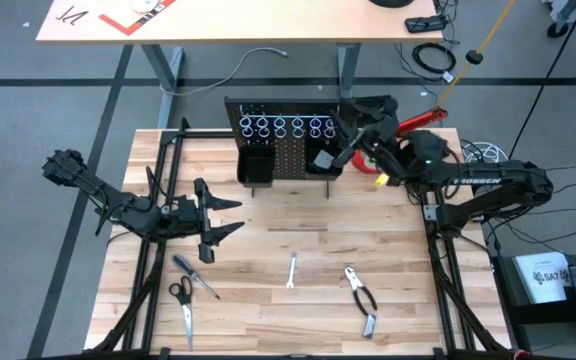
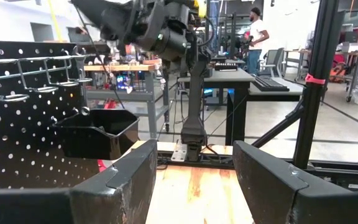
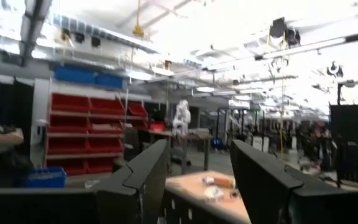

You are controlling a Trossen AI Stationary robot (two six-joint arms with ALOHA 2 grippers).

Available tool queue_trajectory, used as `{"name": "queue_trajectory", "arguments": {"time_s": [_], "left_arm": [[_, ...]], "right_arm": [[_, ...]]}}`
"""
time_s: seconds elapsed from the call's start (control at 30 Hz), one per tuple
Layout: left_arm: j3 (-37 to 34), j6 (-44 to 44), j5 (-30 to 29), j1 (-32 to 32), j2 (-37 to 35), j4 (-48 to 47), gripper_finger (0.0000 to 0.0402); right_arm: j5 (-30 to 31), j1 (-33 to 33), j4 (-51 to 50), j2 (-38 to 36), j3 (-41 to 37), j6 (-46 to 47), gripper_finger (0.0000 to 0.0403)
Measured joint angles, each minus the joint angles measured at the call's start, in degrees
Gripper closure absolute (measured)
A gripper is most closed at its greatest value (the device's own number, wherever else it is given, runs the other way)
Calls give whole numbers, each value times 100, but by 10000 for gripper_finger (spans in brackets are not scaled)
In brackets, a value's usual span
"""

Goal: Hang tools onto peg board
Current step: Hang the wrench on the pegboard

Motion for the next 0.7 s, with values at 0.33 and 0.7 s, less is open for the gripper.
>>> {"name": "queue_trajectory", "arguments": {"time_s": [0.33,0.7], "left_arm": [[0,13,0,0,1,-2,183],[-2,7,0,0,1,-4,183]], "right_arm": [[-1931,623,-1601,-266,130,260,241],[-1938,1534,-3419,455,128,549,255]]}}
